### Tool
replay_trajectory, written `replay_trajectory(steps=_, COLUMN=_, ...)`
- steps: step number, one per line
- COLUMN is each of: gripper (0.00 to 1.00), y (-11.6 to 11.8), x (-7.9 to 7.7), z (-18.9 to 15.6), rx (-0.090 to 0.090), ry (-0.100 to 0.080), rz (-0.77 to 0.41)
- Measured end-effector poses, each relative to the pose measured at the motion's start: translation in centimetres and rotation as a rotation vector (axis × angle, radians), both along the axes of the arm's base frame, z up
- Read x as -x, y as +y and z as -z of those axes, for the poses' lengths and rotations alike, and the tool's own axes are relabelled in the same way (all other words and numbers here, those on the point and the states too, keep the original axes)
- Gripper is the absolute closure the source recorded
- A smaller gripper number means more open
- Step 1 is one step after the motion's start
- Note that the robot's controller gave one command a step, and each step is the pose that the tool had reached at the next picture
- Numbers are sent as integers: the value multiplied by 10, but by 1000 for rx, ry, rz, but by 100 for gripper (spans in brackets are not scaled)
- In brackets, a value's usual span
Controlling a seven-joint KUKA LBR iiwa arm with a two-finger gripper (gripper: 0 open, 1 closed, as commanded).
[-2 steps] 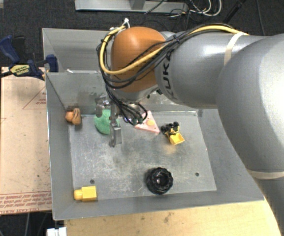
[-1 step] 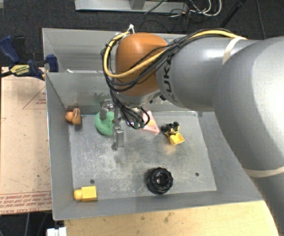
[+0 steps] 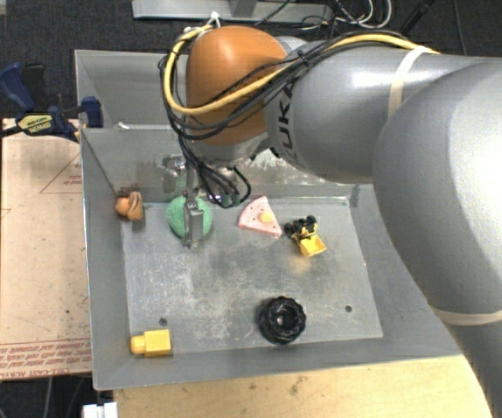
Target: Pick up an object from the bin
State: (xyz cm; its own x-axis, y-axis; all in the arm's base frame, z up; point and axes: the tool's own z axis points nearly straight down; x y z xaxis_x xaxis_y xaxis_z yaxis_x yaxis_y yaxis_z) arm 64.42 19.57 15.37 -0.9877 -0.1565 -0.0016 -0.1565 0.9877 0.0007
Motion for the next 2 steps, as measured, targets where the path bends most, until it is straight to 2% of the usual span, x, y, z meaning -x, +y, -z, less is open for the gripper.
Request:
replay_trajectory(steps=1, gripper=0, y=9, x=-2, z=-13, rx=-7, ry=-9, rz=8)
replay_trajectory(steps=2, gripper=0, y=-24, x=-6, z=37, rx=-2, ry=-4, rz=56)
